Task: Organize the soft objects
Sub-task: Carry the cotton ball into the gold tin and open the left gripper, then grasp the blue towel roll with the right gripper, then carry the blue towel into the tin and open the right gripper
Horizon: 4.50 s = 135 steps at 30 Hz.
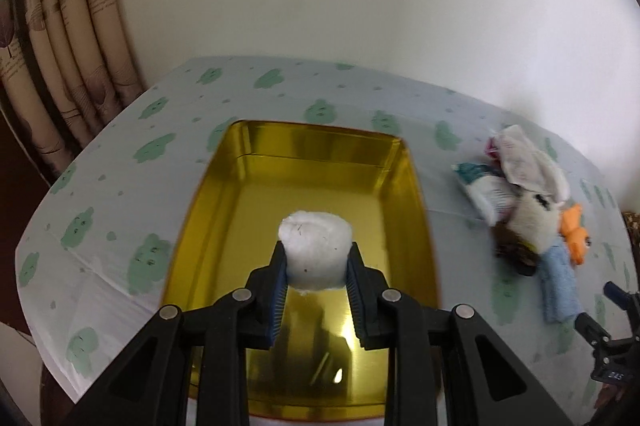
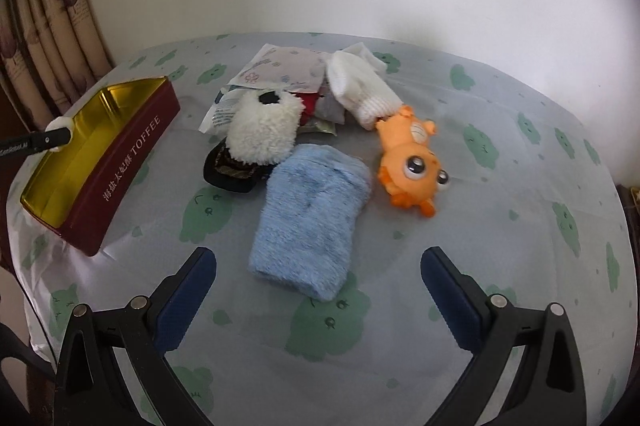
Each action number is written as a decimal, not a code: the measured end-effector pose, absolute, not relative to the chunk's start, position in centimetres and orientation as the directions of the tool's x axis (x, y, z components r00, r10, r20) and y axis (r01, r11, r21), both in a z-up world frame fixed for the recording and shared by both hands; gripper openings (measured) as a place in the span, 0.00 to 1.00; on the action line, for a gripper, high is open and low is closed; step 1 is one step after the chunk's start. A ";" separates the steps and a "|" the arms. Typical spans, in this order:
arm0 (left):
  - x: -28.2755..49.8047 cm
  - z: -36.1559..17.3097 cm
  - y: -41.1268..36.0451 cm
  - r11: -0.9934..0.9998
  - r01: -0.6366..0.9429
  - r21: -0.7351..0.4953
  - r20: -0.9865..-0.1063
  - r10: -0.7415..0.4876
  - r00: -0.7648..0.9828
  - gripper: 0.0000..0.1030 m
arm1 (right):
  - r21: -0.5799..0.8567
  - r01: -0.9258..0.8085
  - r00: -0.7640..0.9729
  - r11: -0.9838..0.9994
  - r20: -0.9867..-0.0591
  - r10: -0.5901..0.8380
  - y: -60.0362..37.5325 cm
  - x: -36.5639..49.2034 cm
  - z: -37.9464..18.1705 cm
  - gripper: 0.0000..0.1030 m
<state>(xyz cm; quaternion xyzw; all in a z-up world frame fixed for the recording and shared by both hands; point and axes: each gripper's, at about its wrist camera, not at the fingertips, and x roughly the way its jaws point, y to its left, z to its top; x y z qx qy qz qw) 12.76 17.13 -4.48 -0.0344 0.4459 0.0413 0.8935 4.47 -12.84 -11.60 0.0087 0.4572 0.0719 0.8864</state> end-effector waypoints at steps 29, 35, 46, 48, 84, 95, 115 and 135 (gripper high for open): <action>17.7 -7.9 19.4 0.996 -0.050 0.074 -0.843 0.089 0.530 0.50 | 0.025 -0.143 0.510 0.989 -0.855 0.095 -10.3 8.8 -15.2 0.95; 17.0 -7.3 19.6 0.997 -0.046 0.059 -0.839 0.075 0.539 0.51 | 0.043 -0.137 0.488 0.990 -0.866 0.105 -10.3 9.1 -15.8 0.90; 11.9 -3.9 20.2 0.976 -0.188 0.112 -0.756 0.206 0.621 0.51 | 0.083 -0.097 0.513 0.992 -0.850 0.121 -11.5 8.9 -15.8 0.68; 10.9 -3.6 20.9 0.971 -0.220 0.089 -0.750 0.211 0.627 0.51 | 0.091 -0.092 0.512 0.992 -0.850 0.126 -11.6 8.8 -15.7 0.66; 4.6 -4.9 30.5 0.852 -0.516 -0.085 -0.739 0.293 0.606 0.51 | 0.060 -0.157 0.571 0.986 -0.809 0.141 -9.5 5.2 -9.7 0.25; 3.3 -4.9 32.8 0.786 -0.610 -0.101 -0.737 0.353 0.576 0.51 | 0.074 -0.336 0.570 0.939 -0.778 0.265 -1.2 7.1 -6.7 0.25; 3.1 -5.5 34.2 0.755 -0.644 -0.121 -0.749 0.356 0.558 0.51 | 0.045 -0.480 0.513 0.876 -0.795 0.322 12.3 14.6 -7.6 0.25; 3.6 -5.7 33.9 0.757 -0.643 -0.116 -0.758 0.352 0.550 0.51 | 0.063 -0.445 0.478 0.893 -0.826 0.297 12.7 17.0 -9.5 0.65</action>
